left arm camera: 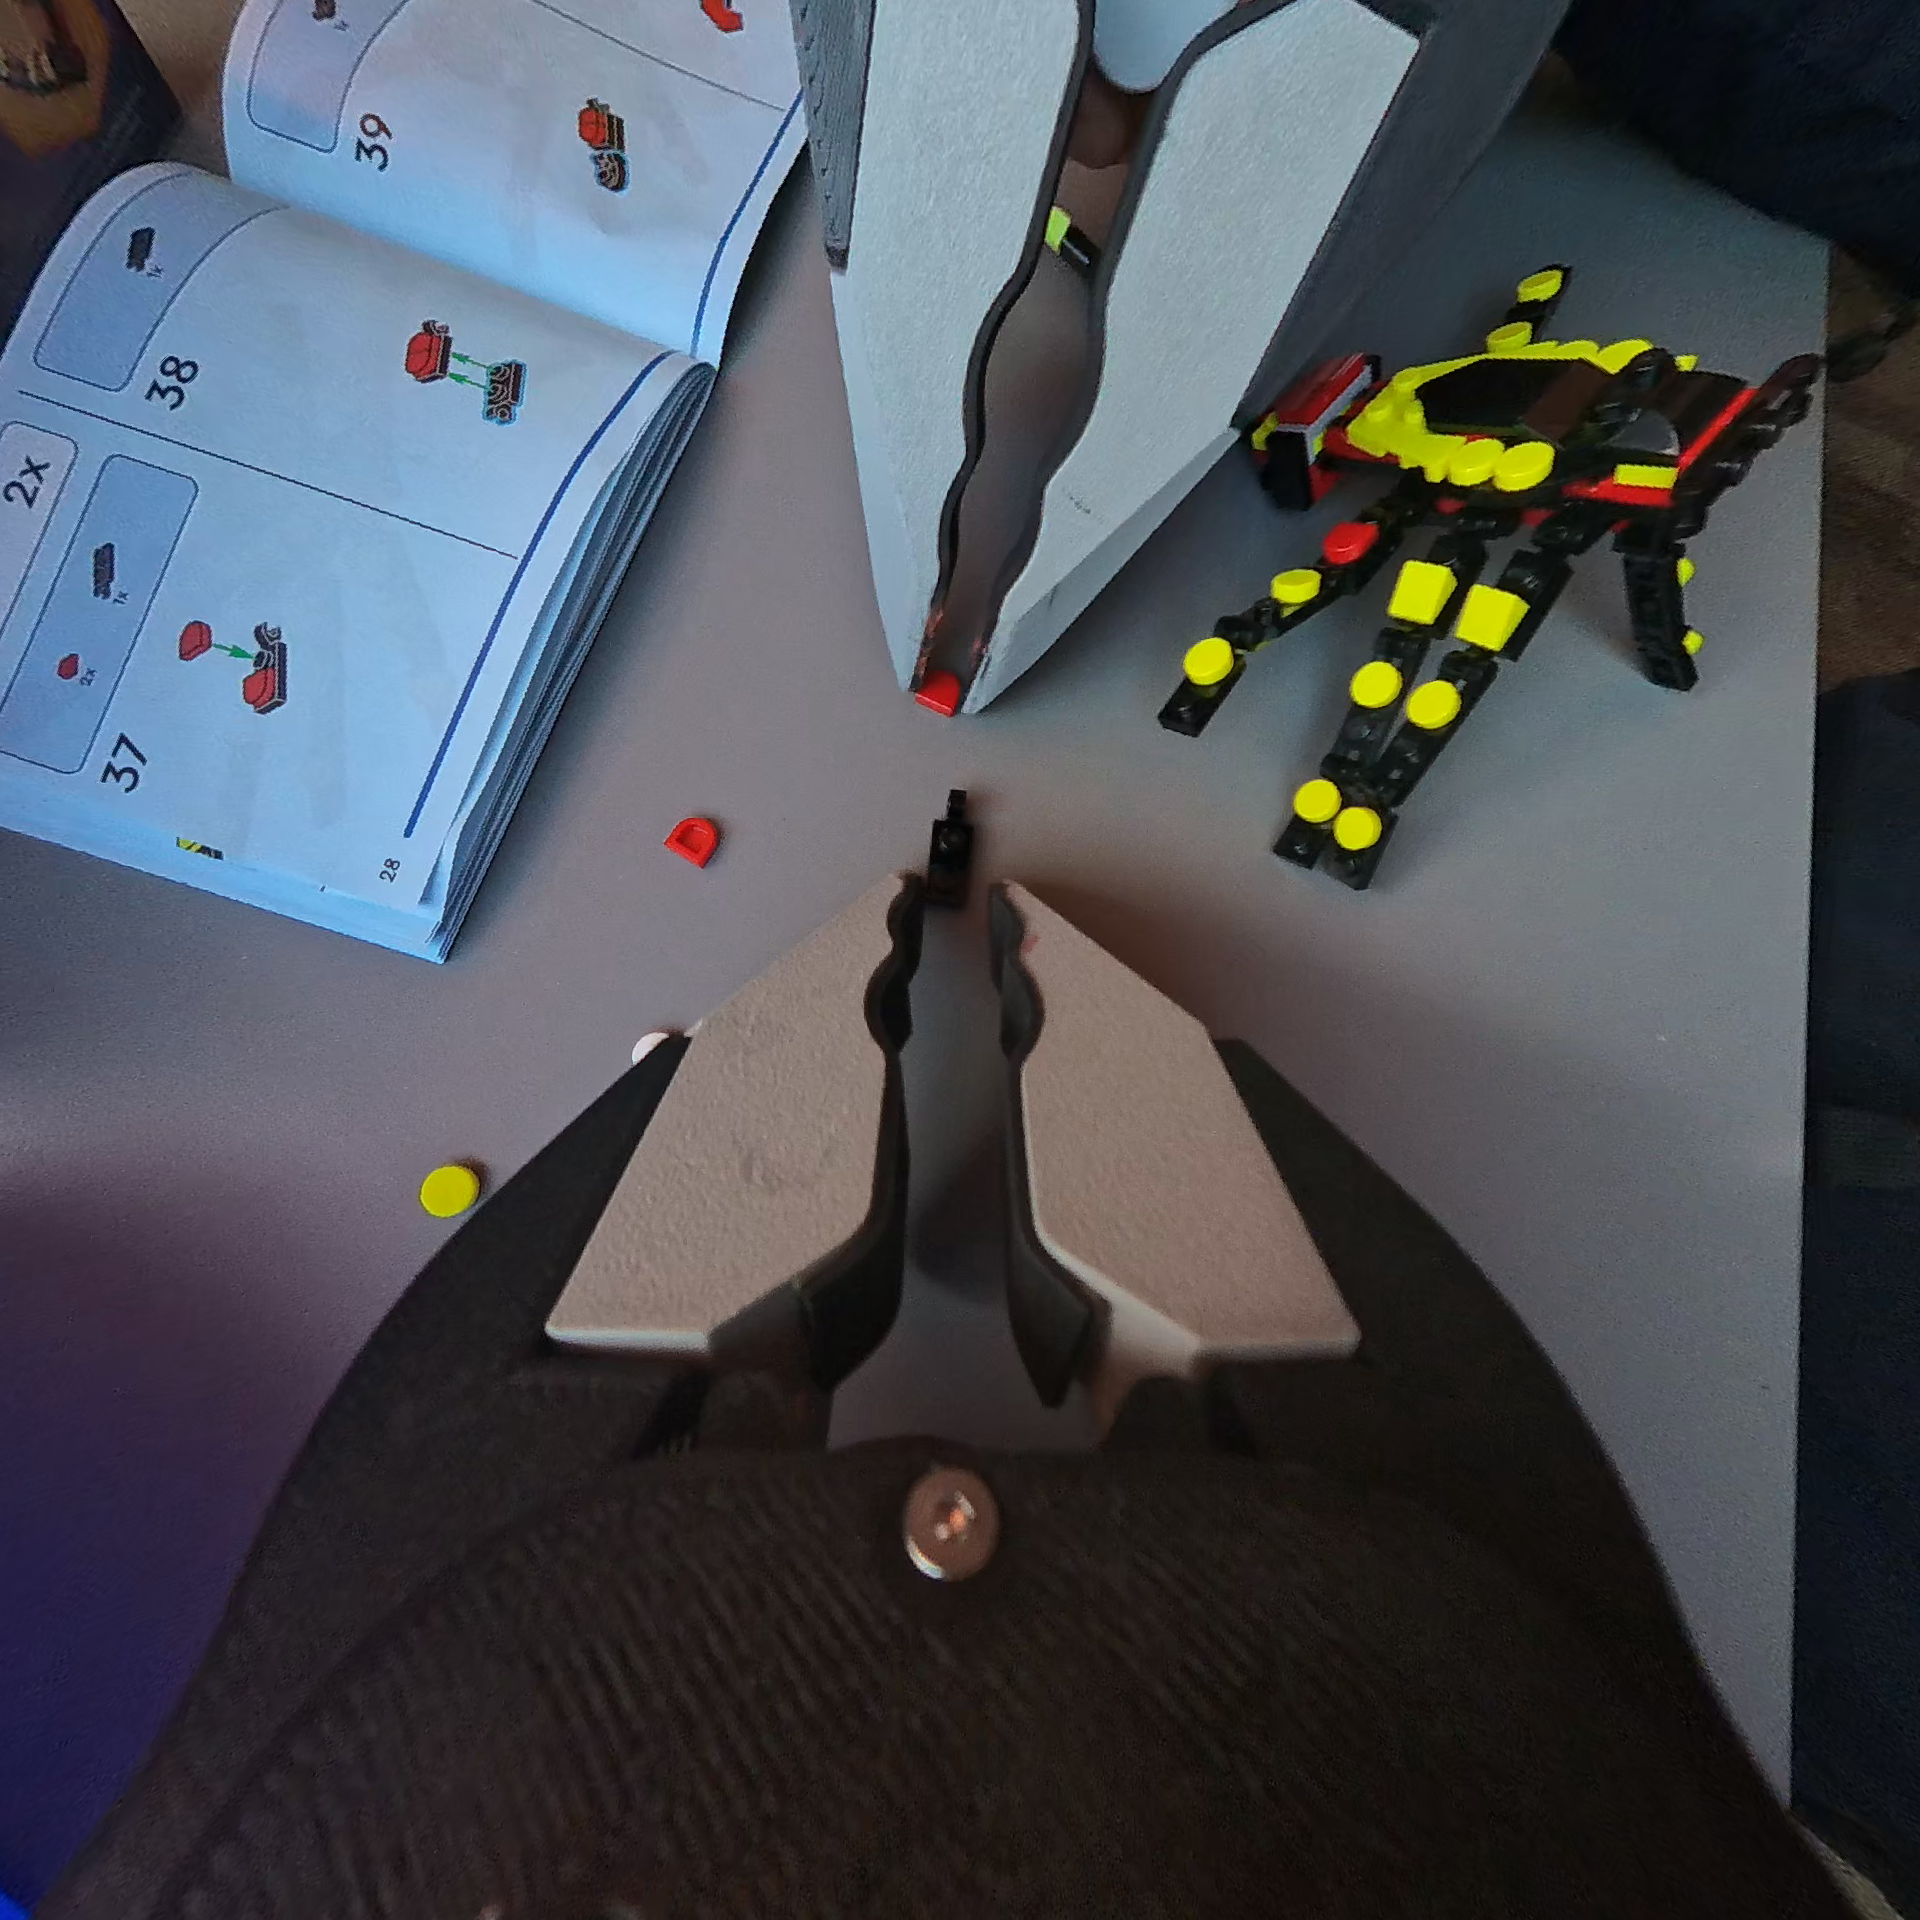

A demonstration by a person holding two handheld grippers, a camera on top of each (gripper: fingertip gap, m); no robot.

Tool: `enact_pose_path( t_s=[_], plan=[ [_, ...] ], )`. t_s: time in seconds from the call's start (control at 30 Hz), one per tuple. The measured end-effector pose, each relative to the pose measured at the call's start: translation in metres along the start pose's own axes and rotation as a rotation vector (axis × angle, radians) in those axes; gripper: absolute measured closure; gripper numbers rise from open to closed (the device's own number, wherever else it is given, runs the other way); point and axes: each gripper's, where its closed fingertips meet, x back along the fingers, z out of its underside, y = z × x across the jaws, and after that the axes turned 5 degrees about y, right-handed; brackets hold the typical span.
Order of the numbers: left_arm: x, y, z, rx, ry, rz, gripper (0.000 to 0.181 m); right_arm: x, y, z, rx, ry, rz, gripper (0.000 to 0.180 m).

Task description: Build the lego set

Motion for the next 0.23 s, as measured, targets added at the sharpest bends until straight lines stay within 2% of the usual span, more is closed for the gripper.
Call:
enact_pose_path(
  t_s=[0.03, 0.23],
  plan=[
    [-0.0001, 0.0000, -0.0001, -0.001, 0.000, -0.001, 0.171, -0.0002, -0.0001, 0.0000, 0.001, 0.001, 0.001, 0.175],
    [0.0000, 0.0002, 0.0000, -0.008, 0.000, -0.003, 0.171, -0.0002, 0.0003, -0.0010, 0.021, -0.003, 0.006, 0.175]
  ],
)
